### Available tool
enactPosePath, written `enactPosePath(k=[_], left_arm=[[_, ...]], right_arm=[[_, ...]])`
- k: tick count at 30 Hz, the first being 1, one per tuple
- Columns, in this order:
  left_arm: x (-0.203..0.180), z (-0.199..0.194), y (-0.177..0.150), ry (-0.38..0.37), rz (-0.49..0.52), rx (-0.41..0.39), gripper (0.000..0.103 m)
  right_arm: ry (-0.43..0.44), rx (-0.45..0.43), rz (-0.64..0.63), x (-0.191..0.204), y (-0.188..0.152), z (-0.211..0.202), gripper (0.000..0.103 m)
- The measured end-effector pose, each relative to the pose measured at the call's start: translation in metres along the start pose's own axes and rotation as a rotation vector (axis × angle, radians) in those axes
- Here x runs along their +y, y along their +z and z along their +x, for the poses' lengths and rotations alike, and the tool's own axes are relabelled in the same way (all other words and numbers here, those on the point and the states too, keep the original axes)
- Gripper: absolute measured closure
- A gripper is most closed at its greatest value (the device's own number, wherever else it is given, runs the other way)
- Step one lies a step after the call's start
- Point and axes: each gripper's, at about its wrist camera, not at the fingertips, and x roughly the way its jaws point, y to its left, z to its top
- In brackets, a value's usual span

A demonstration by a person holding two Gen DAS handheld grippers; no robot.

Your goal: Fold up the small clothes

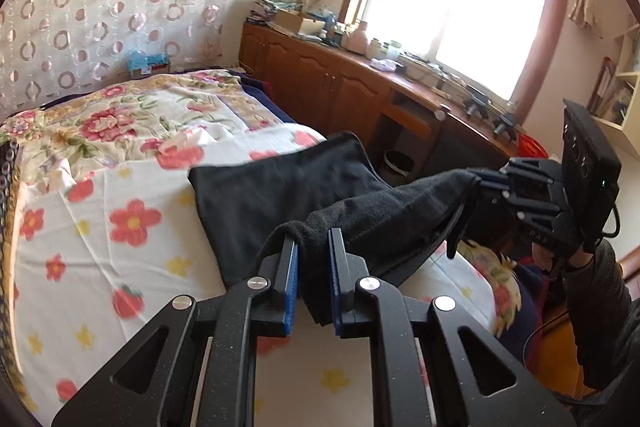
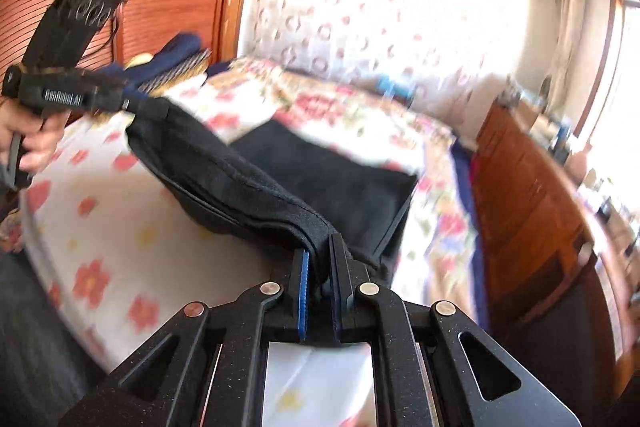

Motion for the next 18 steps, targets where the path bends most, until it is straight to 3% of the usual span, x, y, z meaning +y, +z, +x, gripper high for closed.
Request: enactPosePath(k=[7,15,17,18], left_arm=[[0.052,0.053,0.038,0.064,-0.074,0.044,0.088],[0.08,0.092,0.048,0.086,-0.12,0.087,0.088],[0.082,0.095,0.048,0.067,-0.116,0.091,0.083],[0.082,0.095,0.049,0.069,-0.111,0.088,0.073]], right_arm=[[-0.02,0.009,-0.039,-0.029,0.059,0.079,0.094],[0.029,0.071,0.023,-0.054,0.075,0.164,0.094],[0.04,0.083,0.034,-0.063,0.075,0.171,0.094],[0.041,0.086,0.047,-0.068,0.078,0.175,0.094]])
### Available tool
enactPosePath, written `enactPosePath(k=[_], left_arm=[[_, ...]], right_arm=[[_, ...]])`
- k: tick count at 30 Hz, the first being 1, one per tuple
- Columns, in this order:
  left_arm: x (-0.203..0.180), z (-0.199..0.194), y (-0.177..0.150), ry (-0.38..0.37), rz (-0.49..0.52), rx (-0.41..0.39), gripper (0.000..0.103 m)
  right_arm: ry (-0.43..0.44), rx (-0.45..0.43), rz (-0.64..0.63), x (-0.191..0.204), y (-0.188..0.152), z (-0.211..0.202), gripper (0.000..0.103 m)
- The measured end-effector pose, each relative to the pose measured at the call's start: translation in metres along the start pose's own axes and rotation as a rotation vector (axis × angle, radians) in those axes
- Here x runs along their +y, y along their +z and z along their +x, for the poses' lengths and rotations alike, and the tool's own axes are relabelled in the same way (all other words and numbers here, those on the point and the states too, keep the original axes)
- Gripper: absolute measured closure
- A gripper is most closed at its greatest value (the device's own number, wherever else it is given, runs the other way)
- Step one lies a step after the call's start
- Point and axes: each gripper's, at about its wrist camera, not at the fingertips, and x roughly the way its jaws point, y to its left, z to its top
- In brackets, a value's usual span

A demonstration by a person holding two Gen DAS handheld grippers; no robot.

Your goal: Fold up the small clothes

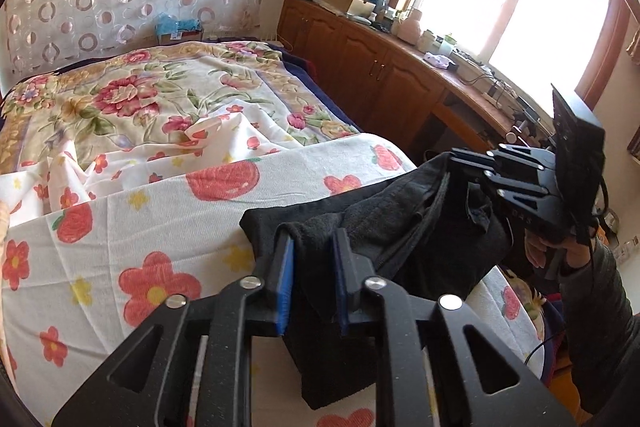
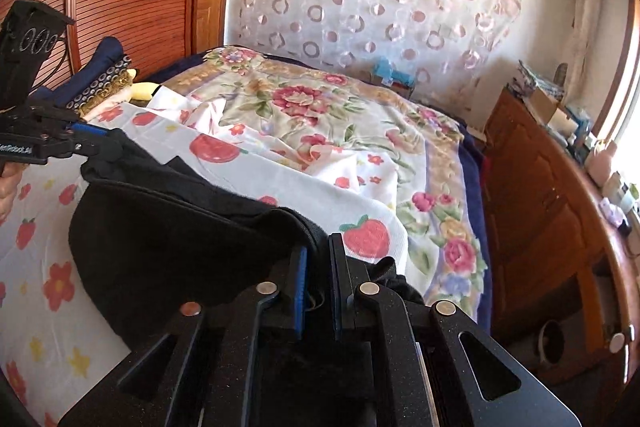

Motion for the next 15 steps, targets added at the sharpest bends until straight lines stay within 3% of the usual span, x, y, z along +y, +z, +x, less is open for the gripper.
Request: enactPosePath(k=[1,2,4,5,9,15], left_arm=[[0.0,-0.003,-0.001,0.01,0.01,-0.015,0.06],[0.0,-0.005,-0.001,0.013,0.021,-0.026,0.056],[0.001,-0.009,-0.002,0.017,0.031,-0.026,0.034],[0.002,-0.01,-0.006,0.013,0.035,-0.023,0.031],[0.009,-0.001,-0.016,0.019,0.049,0.022,0.029],[0.017,0.031,-0.013,0.043,0.046,0.079,0.029]], right_arm=[[0.001,-0.001,0.019,-0.005,0.002,0.0,0.087],[-0.004,-0.003,0.043,-0.01,0.004,-0.002,0.085],[-0.028,-0.016,0.096,-0.017,0.009,-0.005,0.072],[-0.036,-0.03,0.119,-0.019,0.01,-0.011,0.069],[-0.038,-0.059,0.155,-0.022,0.002,-0.031,0.064],[0.016,-0.006,0.138,-0.002,-0.029,-0.047,0.059]])
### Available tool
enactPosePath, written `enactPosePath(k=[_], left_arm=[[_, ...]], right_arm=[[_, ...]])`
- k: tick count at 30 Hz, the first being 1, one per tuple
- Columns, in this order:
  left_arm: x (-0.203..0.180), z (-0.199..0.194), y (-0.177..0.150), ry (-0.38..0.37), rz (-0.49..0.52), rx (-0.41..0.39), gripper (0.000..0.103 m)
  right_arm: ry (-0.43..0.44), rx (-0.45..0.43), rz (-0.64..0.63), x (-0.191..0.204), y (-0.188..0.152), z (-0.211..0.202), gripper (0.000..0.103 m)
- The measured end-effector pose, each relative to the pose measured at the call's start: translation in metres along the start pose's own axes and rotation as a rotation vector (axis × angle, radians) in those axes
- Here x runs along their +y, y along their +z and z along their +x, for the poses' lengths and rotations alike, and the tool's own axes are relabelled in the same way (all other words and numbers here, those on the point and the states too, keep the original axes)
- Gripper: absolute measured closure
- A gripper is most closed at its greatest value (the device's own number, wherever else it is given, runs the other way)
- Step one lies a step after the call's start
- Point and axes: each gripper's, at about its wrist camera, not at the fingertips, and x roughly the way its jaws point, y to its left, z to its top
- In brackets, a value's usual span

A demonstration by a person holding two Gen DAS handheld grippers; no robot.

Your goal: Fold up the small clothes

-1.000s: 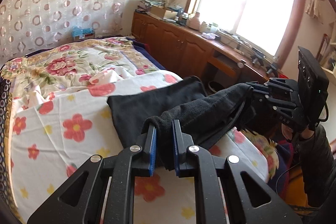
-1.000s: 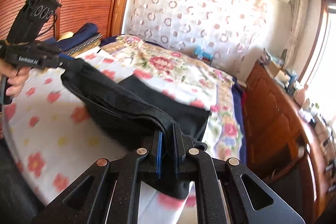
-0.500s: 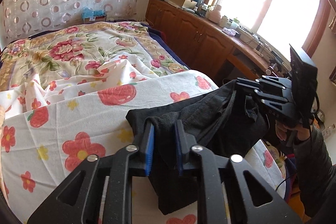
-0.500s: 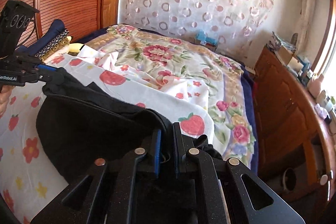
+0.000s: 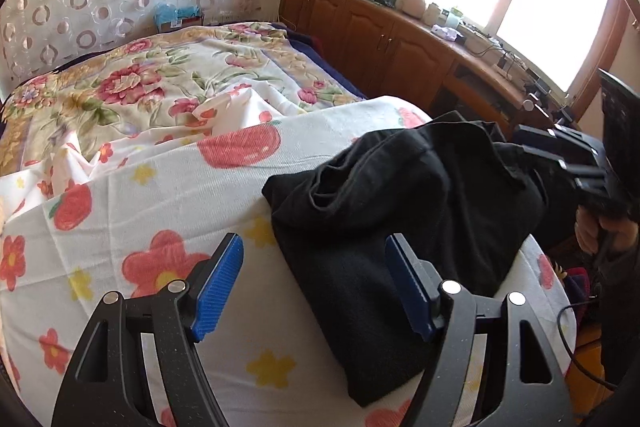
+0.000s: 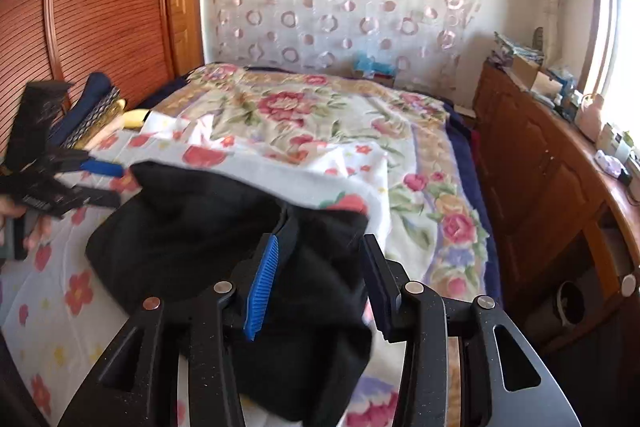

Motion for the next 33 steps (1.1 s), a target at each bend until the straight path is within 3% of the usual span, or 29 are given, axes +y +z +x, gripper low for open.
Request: enactPosePath(k=[6,10,11,12,13,17,20,23,25,30,33], left_arm=[[0.007,0.027,0.017,0.036,-0.008,0.012,0.029],[0.017,0.036,0.021,0.06,-0.029,0.011,0.029],[0.018,0.036,0.021,0.064,-0.034,0.008,0.029],[0.02,0.037,0.022,0.069,-0.039,0.004,0.029],[0.021,0.037,0.023,0.071,-0.046,0.001,0.029],[0.022,0.035,0.023,0.076,-0.061,-0.009,0.029],[0.021,0.033,0.022,0.073,-0.064,-0.014,0.029],[0.021,0.033,0.02,0.067,-0.062,-0.013,0.029],[0.023,0.034,0.018,0.059,-0.068,-0.013,0.029],[0.026,0.037,0.018,0.011,-0.097,0.001,0.037],[0.025,0.039,0.019,-0.003,-0.096,0.002,0.041]], right_arm=[[0.048,0.062,-0.042,0.02,-0.012,0.002,0.059],[0.025,0.1,-0.105,0.019,-0.008,0.006,0.059],[0.032,0.102,-0.112,0.017,-0.005,0.004,0.062],[0.032,0.103,-0.117,0.014,-0.001,0.006,0.082],[0.018,0.104,-0.122,0.009,0.003,0.008,0.093],[-0.087,0.053,-0.098,-0.012,0.022,0.011,0.094],[-0.145,0.039,0.018,-0.044,0.036,0.015,0.093],[-0.193,0.041,0.027,-0.047,0.04,0.013,0.074],[-0.196,0.041,0.042,-0.044,0.039,0.008,0.055],[-0.17,0.022,0.094,-0.037,0.022,-0.004,0.04],[-0.123,0.037,0.131,-0.034,0.007,-0.006,0.036]])
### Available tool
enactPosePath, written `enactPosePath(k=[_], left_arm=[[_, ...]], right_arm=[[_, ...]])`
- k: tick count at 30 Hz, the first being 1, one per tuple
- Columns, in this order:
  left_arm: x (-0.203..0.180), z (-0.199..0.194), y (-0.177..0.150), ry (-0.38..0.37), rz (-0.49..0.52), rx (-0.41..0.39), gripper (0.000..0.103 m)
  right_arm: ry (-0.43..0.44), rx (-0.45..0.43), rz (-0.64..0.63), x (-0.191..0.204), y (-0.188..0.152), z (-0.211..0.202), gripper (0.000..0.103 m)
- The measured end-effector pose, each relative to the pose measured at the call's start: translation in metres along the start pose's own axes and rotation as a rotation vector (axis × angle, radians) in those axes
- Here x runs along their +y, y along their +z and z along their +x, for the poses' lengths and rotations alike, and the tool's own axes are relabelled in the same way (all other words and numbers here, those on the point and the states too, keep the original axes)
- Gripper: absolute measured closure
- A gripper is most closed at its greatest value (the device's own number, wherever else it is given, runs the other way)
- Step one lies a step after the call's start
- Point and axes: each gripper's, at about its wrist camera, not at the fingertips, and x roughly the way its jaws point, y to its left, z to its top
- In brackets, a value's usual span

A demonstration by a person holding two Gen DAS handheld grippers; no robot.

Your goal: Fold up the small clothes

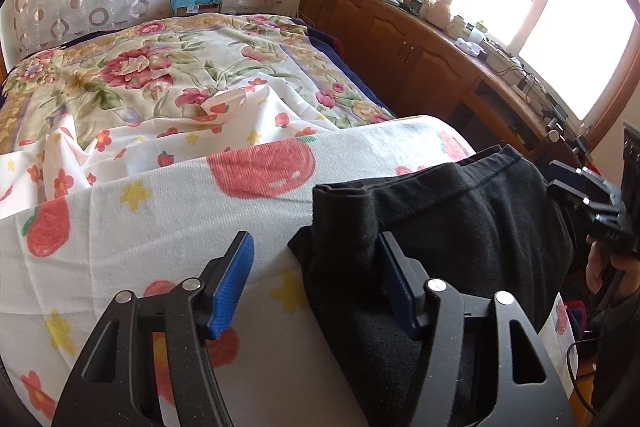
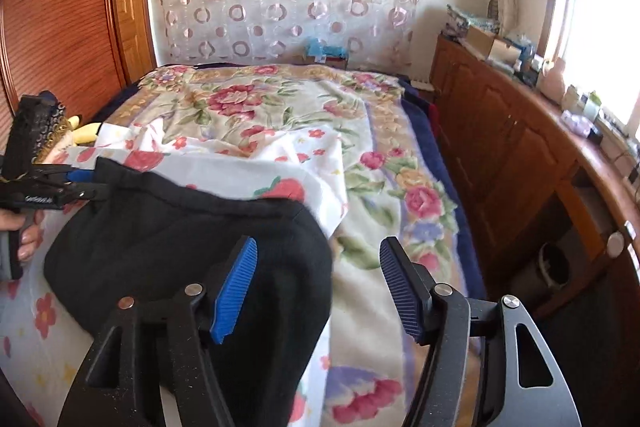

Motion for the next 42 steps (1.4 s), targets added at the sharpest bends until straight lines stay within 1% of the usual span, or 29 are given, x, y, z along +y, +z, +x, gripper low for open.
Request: enactPosePath(k=[3,5,6,9,11,13,14,17,18,19,20,21,22,25,29,33,38,42], left_arm=[[-0.002,0.004,0.001,-0.012,0.0,0.006,0.042],[-0.004,0.005,0.001,-0.006,0.01,0.006,0.042],[-0.005,0.005,0.002,-0.004,0.015,0.008,0.042],[-0.006,0.005,0.003,-0.003,0.029,0.013,0.042],[-0.006,0.005,0.003,-0.006,0.029,0.013,0.043],[-0.006,0.007,0.003,-0.039,0.024,0.018,0.06],[-0.006,0.007,0.003,-0.047,0.023,0.02,0.063],[-0.012,0.007,0.003,-0.05,0.043,0.023,0.074],[-0.014,0.006,0.003,-0.054,0.045,0.019,0.079],[-0.015,0.005,0.003,-0.058,0.048,0.018,0.083],[-0.017,0.002,0.004,-0.058,0.057,0.013,0.084],[-0.019,-0.002,0.004,-0.055,0.064,0.004,0.085],[-0.021,-0.006,0.004,-0.05,0.072,-0.004,0.086],[-0.03,-0.026,0.005,-0.044,0.092,-0.05,0.086],[-0.047,-0.058,0.006,-0.038,0.129,-0.112,0.086],[-0.052,-0.087,0.006,-0.051,0.137,-0.162,0.087],[-0.034,-0.141,-0.003,-0.037,0.098,-0.27,0.087],[0.003,-0.195,-0.021,0.019,0.037,-0.363,0.087]], right_arm=[[0.036,0.048,0.035,-0.003,-0.013,0.008,0.035],[0.05,0.073,0.066,-0.011,-0.017,0.012,0.034],[0.073,0.084,0.093,-0.015,-0.018,0.017,0.034],[0.154,0.106,0.156,-0.029,-0.012,0.024,0.034],[0.185,0.116,0.165,-0.033,-0.007,0.031,0.034],[0.207,0.119,0.159,-0.033,-0.004,0.031,0.034],[0.224,0.121,0.155,-0.034,-0.003,0.032,0.035],[0.244,0.121,0.111,-0.032,-0.002,0.038,0.046],[0.257,0.128,0.109,-0.033,-0.002,0.042,0.049],[0.256,0.13,0.104,-0.034,-0.001,0.043,0.057],[0.261,0.129,0.089,-0.033,-0.001,0.044,0.06],[0.262,0.123,0.069,-0.031,-0.001,0.046,0.067],[0.256,0.115,0.049,-0.031,-0.001,0.044,0.077],[0.263,0.089,0.032,-0.032,-0.004,0.047,0.083],[0.252,0.018,0.031,-0.032,-0.008,0.033,0.085],[0.235,-0.063,0.009,-0.028,-0.002,0.006,0.085],[0.235,-0.13,-0.072,-0.005,0.014,-0.018,0.086],[0.275,-0.18,-0.166,0.03,0.036,-0.031,0.086]])
